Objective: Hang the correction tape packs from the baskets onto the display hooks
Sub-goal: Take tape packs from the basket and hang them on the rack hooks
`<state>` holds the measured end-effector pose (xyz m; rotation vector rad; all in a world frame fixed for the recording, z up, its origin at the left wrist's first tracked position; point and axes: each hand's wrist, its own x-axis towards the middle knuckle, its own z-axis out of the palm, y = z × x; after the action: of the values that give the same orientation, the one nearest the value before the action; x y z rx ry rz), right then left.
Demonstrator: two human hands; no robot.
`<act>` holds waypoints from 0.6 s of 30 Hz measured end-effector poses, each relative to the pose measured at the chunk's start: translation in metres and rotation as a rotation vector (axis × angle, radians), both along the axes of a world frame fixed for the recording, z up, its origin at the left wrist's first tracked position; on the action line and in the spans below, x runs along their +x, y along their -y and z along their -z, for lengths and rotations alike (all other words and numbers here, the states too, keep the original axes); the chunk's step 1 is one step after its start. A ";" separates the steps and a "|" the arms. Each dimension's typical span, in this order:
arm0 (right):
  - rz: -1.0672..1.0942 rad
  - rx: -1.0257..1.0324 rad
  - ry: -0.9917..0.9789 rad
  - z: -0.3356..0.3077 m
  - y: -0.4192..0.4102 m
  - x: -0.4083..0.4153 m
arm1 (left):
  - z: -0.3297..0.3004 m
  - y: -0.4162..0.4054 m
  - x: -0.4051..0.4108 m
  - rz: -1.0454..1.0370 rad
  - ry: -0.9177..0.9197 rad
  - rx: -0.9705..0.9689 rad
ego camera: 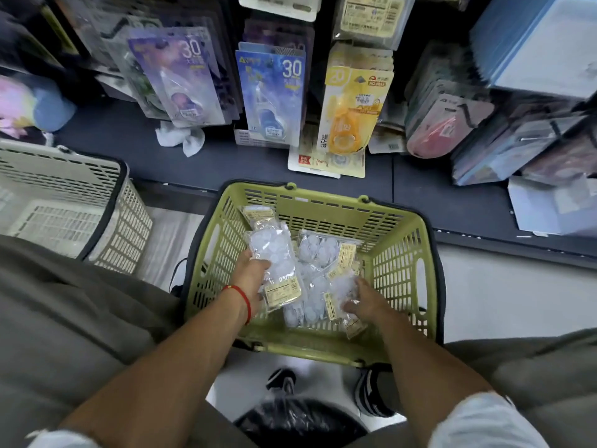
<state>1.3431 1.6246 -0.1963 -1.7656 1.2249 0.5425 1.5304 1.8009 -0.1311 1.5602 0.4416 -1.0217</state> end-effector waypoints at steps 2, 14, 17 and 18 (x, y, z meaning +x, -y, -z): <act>0.019 0.000 0.001 0.003 -0.004 0.002 | 0.006 -0.003 0.000 0.017 0.039 0.010; 0.298 0.364 0.598 -0.076 0.025 0.051 | 0.008 0.018 -0.008 -0.017 0.056 0.012; 0.046 0.111 0.533 -0.077 -0.003 0.080 | -0.010 0.018 -0.014 -0.035 -0.145 -0.061; -0.014 -0.005 0.521 -0.071 -0.012 0.086 | -0.008 0.017 -0.013 0.008 -0.133 -0.078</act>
<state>1.4295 1.6364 -0.1249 -1.7706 0.8468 0.0706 1.5170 1.7837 -0.1232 1.4312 0.4815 -1.1399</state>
